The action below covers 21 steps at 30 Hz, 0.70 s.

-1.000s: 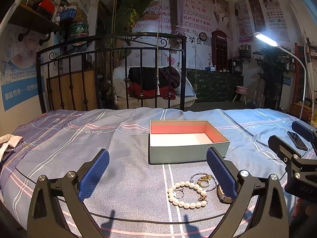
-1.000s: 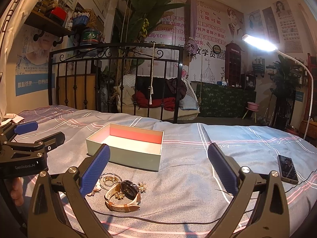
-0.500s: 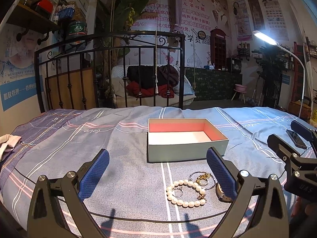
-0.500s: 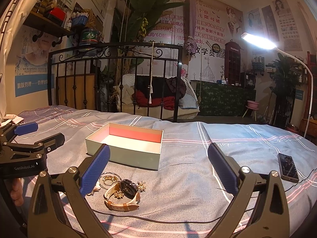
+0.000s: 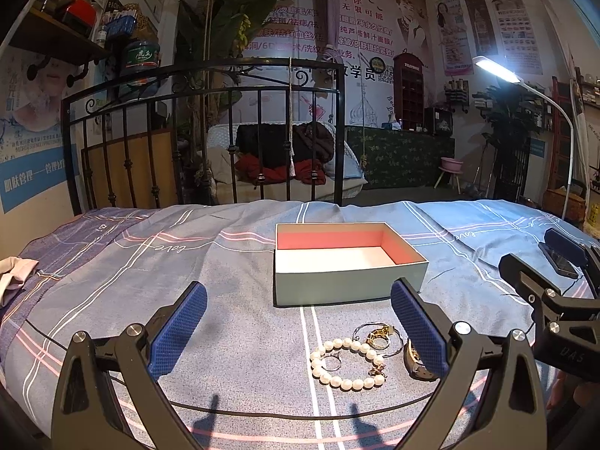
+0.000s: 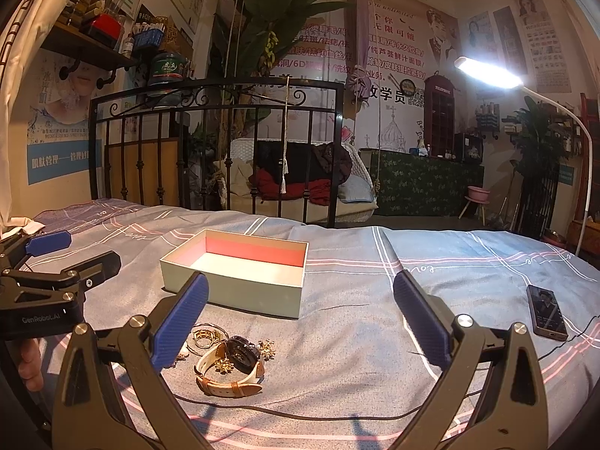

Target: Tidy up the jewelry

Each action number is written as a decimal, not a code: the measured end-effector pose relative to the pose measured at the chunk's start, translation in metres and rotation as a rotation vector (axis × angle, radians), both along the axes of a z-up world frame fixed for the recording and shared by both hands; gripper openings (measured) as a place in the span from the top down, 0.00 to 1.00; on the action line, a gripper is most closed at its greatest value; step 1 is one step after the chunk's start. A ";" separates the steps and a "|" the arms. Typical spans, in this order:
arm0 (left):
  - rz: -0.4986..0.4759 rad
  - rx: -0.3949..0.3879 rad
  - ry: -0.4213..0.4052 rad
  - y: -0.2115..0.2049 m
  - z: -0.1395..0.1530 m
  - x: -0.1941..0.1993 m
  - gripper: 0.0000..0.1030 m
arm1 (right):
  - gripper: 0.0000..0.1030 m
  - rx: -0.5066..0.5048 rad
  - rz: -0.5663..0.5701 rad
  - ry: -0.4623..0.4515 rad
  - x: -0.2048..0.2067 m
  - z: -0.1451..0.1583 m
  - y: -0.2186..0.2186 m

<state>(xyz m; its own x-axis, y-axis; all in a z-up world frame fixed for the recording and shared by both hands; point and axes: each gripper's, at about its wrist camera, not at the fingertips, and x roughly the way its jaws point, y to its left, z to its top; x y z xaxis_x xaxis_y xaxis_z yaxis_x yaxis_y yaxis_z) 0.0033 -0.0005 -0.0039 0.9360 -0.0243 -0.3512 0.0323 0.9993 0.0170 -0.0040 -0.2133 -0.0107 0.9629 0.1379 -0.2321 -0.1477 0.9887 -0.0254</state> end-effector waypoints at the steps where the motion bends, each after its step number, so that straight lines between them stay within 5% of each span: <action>1: 0.002 0.002 -0.001 0.000 0.000 0.000 0.06 | 0.05 0.001 0.000 0.000 0.000 0.000 0.000; 21: 0.011 -0.011 0.016 0.002 -0.005 0.003 0.06 | 0.05 -0.002 -0.001 0.010 0.001 -0.009 0.000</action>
